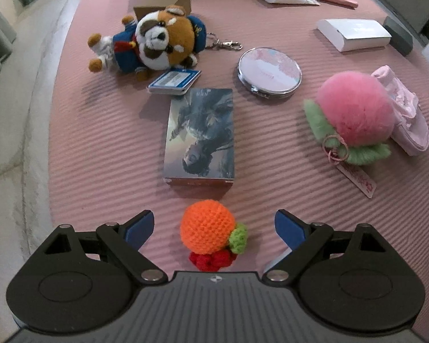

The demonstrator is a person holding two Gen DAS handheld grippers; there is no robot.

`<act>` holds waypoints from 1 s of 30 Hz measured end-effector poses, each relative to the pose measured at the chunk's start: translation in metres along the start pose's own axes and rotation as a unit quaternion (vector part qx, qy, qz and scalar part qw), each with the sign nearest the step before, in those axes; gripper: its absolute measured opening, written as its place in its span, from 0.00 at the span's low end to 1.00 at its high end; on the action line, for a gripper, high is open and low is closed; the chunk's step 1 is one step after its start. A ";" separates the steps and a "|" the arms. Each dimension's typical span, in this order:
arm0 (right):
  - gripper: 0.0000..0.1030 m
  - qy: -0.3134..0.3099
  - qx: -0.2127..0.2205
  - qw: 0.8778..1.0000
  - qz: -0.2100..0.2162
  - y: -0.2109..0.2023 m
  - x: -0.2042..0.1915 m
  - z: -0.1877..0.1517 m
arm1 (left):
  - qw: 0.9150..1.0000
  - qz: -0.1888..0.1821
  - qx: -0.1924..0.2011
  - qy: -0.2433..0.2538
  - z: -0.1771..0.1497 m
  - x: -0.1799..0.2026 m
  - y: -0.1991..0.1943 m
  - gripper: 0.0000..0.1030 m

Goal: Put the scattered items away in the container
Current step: 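Grasp the cream crocheted doll with right tool while left tool grasps orange crocheted fruit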

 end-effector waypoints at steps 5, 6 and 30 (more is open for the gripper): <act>0.99 -0.032 -0.012 0.999 0.021 0.017 -0.016 -0.001 | 0.999 -0.023 0.002 -0.032 -0.002 -0.007 0.005 0.85; 0.97 -0.036 -0.016 0.999 0.028 0.021 -0.019 -0.001 | 0.999 -0.027 0.002 -0.041 -0.003 -0.009 0.006 0.75; 0.62 -0.085 -0.029 0.995 0.030 0.050 -0.034 -0.001 | 0.985 -0.032 0.051 -0.160 -0.009 -0.021 -0.013 0.51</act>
Point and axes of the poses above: each gripper's, at about its wrist camera, not at the fingertips, and y roughly the way its jaws point, x to its right, z to its top, the point moved 9 cm from there along y, roughly the way its jaws point, and after that the axes turned 11 degrees about -z, right-handed, at the moved point
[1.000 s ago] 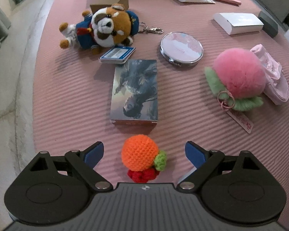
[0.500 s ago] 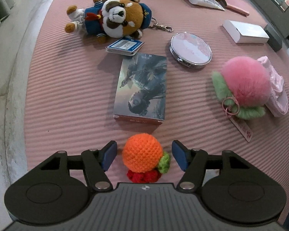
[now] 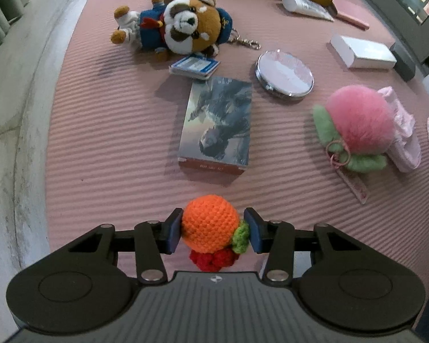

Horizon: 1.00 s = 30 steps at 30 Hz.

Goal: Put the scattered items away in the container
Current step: 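Grasp the cream crocheted doll with right tool while left tool grasps orange crocheted fruit, then carry the orange fruit and cream doll with both tools over the shoebox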

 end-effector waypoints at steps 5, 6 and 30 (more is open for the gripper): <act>0.60 0.008 -0.001 1.000 0.002 -0.010 0.006 -0.001 | 1.000 -0.005 0.022 -0.004 0.014 0.004 -0.015 0.51; 0.60 0.011 0.000 1.000 0.002 -0.013 0.008 0.000 | 1.000 -0.007 0.029 -0.006 0.018 0.005 -0.020 0.51; 0.59 -0.062 0.159 0.985 -0.027 -0.181 0.044 0.159 | 0.978 -0.047 0.201 0.036 0.227 0.022 -0.131 0.51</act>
Point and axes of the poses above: each gripper's, at about its wrist camera, not at the fingertips, and y roughly the way its jaws point, x to its right, z to its top, the point moved 9 cm from there along y, roughly the way its jaws point, and after that the axes turned 11 degrees about -z, right-handed, at the moved point
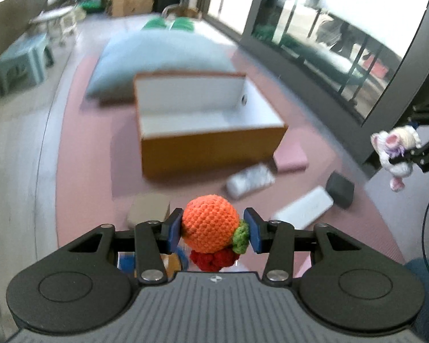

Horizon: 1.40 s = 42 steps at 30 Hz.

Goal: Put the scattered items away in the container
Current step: 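Carry the orange fruit and cream doll with both tools over the shoebox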

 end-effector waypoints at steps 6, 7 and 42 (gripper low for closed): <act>0.59 -0.019 0.055 0.998 -0.007 -0.018 0.016 0.077 | 0.999 0.006 0.010 0.051 0.057 -0.002 0.021 0.51; 0.59 -0.020 0.062 0.998 -0.006 -0.018 0.018 0.089 | 0.998 0.010 0.008 0.059 0.067 -0.005 0.027 0.51; 0.58 0.126 -0.004 0.984 0.123 0.236 -0.059 0.274 | 0.983 0.087 -0.153 0.047 0.129 -0.169 0.249 0.52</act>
Point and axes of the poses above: each gripper's, at about its wrist camera, not at the fingertips, and y roughly the way its jaws point, x to its right, z to its top, the point moved 9 cm from there along y, roughly the way its jaws point, and after that the axes turned 11 degrees about -z, right-handed, at the moved point
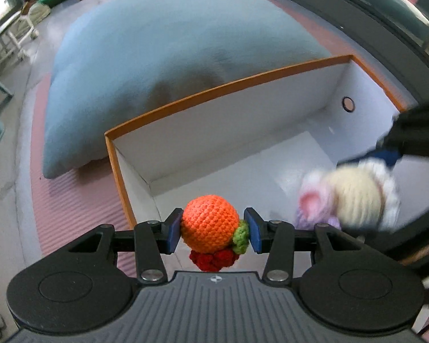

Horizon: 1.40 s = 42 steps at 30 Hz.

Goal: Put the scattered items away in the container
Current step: 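Carry the orange fruit and cream doll with both tools over the shoebox, then open both tools to drop the fruit and doll into the shoebox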

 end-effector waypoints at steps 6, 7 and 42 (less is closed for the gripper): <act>0.58 -0.023 -0.012 1.000 0.013 0.026 -0.023 -0.009 | 0.997 0.033 -0.025 0.066 -0.002 0.010 0.010 0.52; 0.58 -0.025 -0.014 0.999 0.016 0.029 -0.026 -0.011 | 0.996 0.033 -0.027 0.072 -0.002 0.011 0.012 0.53; 0.75 -0.059 0.070 0.996 0.002 -0.071 -0.027 -0.031 | 0.997 0.061 0.039 0.037 -0.012 0.031 -0.097 0.80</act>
Point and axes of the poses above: each gripper's, at about its wrist camera, not at the fingertips, and y roughly the way its jaws point, x to its right, z to its top, the point moved 9 cm from there along y, roughly the way its jaws point, and after that the axes turned 11 degrees about -z, right-handed, at the moved point
